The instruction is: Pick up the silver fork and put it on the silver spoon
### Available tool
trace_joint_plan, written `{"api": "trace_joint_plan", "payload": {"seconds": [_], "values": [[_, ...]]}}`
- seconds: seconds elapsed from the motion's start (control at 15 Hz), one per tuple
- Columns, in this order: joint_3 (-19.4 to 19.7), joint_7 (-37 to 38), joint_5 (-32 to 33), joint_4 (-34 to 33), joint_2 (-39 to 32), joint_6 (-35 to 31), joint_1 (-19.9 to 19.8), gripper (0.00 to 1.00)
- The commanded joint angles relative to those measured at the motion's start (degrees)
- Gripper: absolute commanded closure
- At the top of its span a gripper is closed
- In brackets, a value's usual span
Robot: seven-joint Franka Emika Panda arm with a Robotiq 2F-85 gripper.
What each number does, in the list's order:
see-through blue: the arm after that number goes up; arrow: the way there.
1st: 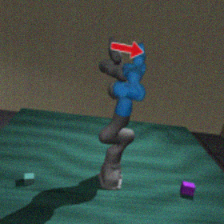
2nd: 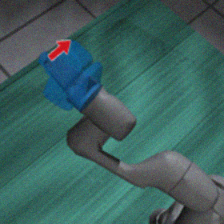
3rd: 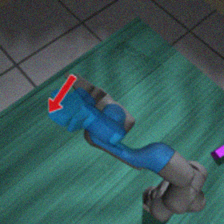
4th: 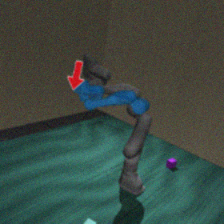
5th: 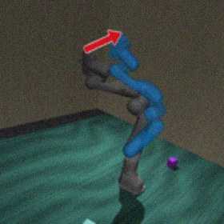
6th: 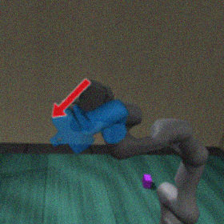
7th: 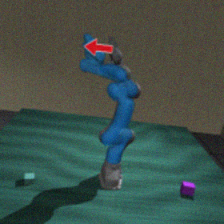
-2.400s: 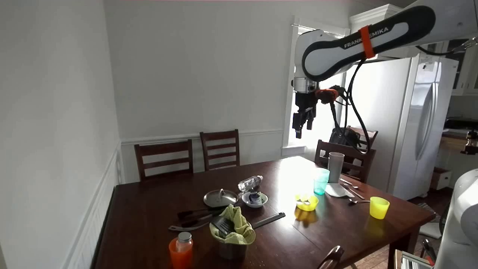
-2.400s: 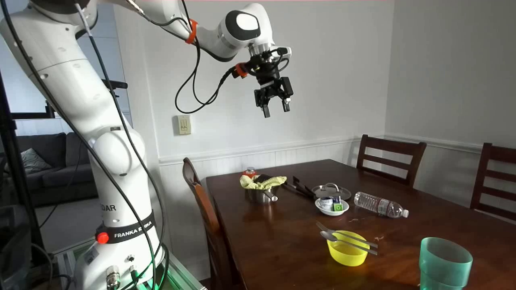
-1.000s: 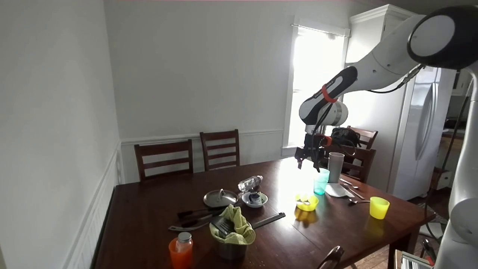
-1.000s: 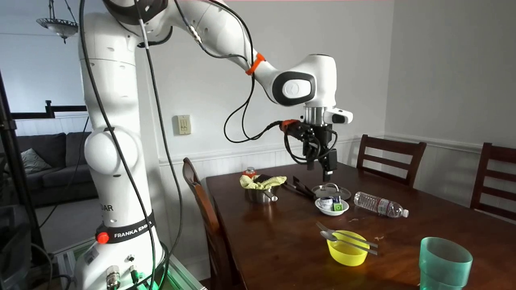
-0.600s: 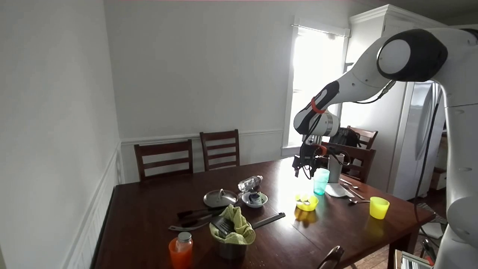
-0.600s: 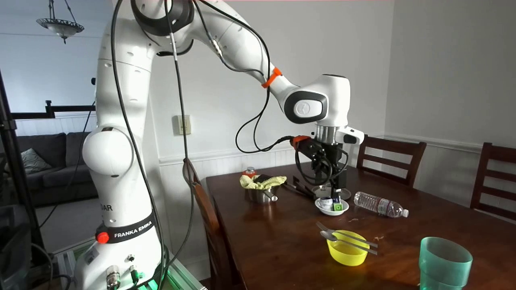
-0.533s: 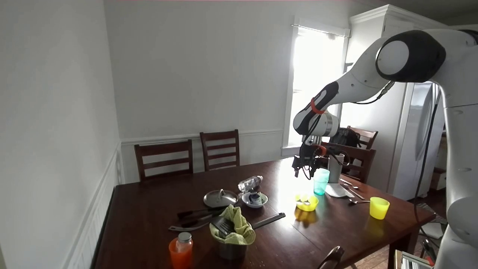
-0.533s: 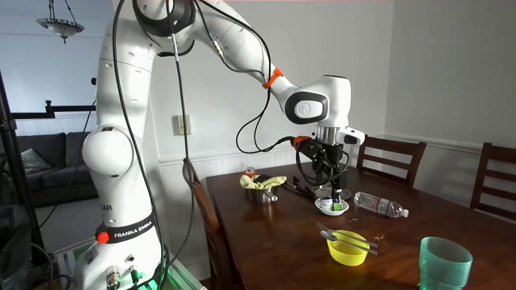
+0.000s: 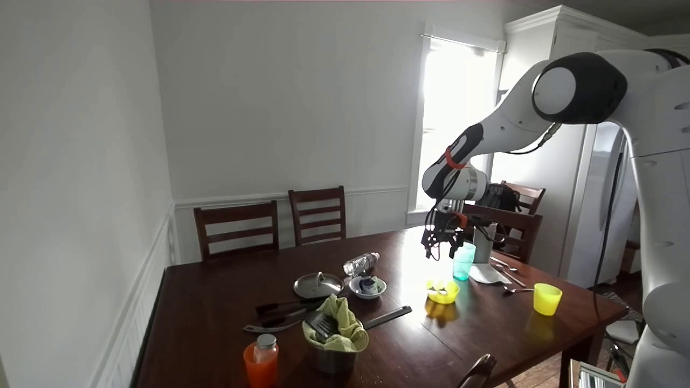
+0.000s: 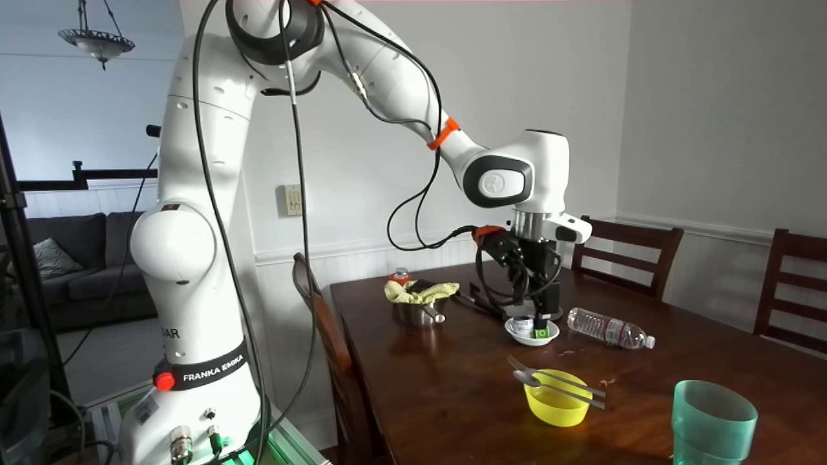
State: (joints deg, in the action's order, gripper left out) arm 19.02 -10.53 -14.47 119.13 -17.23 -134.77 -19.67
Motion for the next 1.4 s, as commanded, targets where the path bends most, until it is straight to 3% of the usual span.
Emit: {"api": "trace_joint_plan", "payload": {"seconds": [0.0,0.87,1.33], "values": [[-1.06,4.80,-0.60,-4.57,-5.36,-0.68,-2.15,0.00],[-2.91,15.61,-1.88,-16.42,-18.17,2.32,-6.19,0.00],[-4.16,16.45,-2.22,-20.31,-21.99,4.65,-7.63,0.17]]}}
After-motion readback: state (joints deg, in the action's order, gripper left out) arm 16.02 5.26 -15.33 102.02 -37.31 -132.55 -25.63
